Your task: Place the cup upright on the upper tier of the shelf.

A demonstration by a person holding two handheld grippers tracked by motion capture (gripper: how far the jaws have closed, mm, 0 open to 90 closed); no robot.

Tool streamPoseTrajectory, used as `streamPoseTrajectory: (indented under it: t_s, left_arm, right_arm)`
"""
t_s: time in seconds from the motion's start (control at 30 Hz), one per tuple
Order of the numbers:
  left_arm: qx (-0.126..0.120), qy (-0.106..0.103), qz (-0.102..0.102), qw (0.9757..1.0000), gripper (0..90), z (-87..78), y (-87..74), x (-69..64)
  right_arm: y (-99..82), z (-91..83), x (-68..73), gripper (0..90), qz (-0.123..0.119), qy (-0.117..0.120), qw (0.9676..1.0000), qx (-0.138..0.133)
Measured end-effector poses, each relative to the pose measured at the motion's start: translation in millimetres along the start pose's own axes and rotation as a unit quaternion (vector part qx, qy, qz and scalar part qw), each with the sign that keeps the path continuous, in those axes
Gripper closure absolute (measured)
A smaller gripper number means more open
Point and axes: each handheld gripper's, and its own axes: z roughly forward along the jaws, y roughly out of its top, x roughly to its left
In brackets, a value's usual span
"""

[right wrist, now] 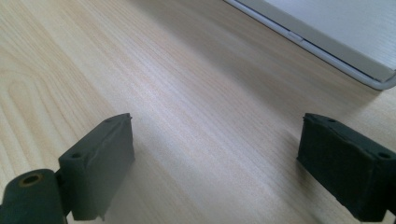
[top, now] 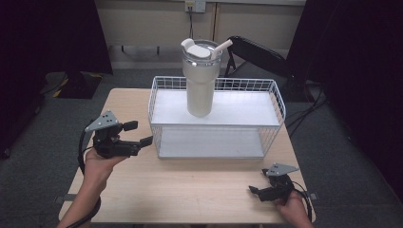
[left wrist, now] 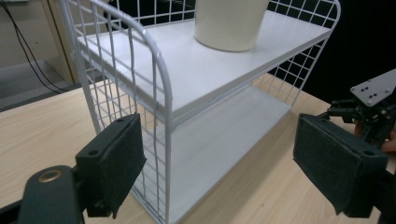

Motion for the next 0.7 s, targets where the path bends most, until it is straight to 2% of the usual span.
streamPoseTrajectory:
  t_s: [0.13, 0.17, 0.4, 0.53, 0.57, 0.7]
  left_arm:
    - [0.012, 0.004, 0.001, 0.9999, 17.0, 2.6, -13.8, 1.1]
    - [0.015, 0.005, -0.006, 0.9999, 16.9, 3.3, -21.2, 1.2]
    - [0.016, 0.006, -0.021, 0.9996, 17.6, 1.0, -43.0, 3.9]
    - [0.022, 0.013, -0.026, 0.9993, 18.2, 0.5, -55.5, 6.7]
    - [0.021, 0.012, -0.034, 0.9991, 18.2, 0.7, -61.4, 8.3]
    - [0.020, 0.012, -0.037, 0.9990, 18.5, 2.0, -71.7, 9.2]
  right_arm:
    - [0.0, 0.0, 0.0, 9.9, 0.000, 0.000, 1.0000, 0.000]
    - [0.0, 0.0, 0.0, 9.9, 0.000, 0.000, 1.0000, 0.000]
    - [0.0, 0.0, 0.0, 9.9, 0.000, 0.000, 1.0000, 0.000]
    - [0.0, 0.0, 0.0, 9.9, 0.000, 0.000, 1.0000, 0.000]
    - [0.0, 0.0, 0.0, 9.9, 0.000, 0.000, 1.0000, 0.000]
    - [0.0, 0.0, 0.0, 9.9, 0.000, 0.000, 1.0000, 0.000]
